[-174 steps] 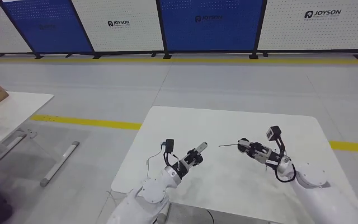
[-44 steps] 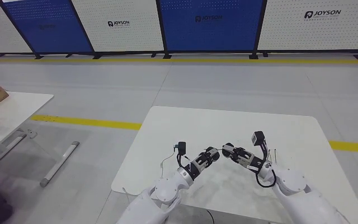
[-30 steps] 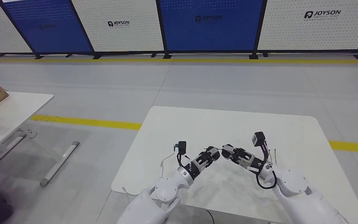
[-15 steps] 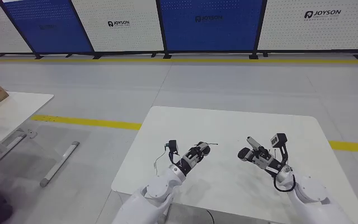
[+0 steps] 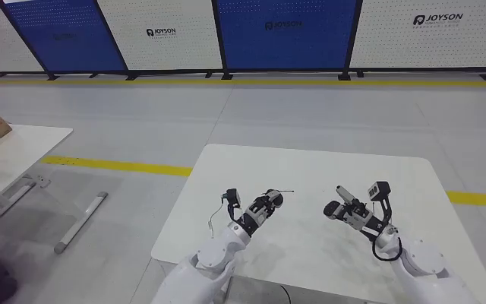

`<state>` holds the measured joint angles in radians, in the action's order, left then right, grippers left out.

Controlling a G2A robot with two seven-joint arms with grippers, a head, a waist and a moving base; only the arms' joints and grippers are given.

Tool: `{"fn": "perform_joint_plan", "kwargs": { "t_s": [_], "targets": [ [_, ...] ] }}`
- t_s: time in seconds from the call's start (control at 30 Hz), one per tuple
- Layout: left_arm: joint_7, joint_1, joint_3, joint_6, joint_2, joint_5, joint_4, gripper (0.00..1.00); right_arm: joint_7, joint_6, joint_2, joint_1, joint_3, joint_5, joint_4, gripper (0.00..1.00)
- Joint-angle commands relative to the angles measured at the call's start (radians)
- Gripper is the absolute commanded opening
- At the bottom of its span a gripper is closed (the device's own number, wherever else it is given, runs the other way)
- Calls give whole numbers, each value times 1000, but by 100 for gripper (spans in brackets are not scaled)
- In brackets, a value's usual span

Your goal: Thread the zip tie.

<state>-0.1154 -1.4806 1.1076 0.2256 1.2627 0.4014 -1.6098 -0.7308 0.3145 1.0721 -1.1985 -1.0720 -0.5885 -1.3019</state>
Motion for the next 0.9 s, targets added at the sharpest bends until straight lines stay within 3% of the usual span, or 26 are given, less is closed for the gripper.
{"fn": "perform_joint_plan", "kwargs": {
  "t_s": [0.0, 0.17, 0.33, 0.47, 0.53, 0.63, 0.87],
  "targets": [
    [4, -19, 25, 35, -3, 13, -36, 0, 0, 0, 0, 0, 0, 0, 0, 100],
    [-3, -104, 97, 114, -16, 1, -167, 0, 0, 0, 0, 0, 0, 0, 0, 100],
    [-19, -205, 158, 114, -26, -74, -361, 0, 0, 0, 0, 0, 0, 0, 0, 100],
    [-7, -255, 183, 114, -27, -160, -441, 0, 0, 0, 0, 0, 0, 0, 0, 100],
    [9, -263, 182, 114, -25, -203, -443, 0, 0, 0, 0, 0, 0, 0, 0, 100],
    [30, -254, 164, 114, -23, -282, -391, 0, 0, 0, 0, 0, 0, 0, 0, 100],
    [102, -171, 108, 54, -12, -398, -182, 0, 0, 0, 0, 0, 0, 0, 0, 100]
  ]
}}
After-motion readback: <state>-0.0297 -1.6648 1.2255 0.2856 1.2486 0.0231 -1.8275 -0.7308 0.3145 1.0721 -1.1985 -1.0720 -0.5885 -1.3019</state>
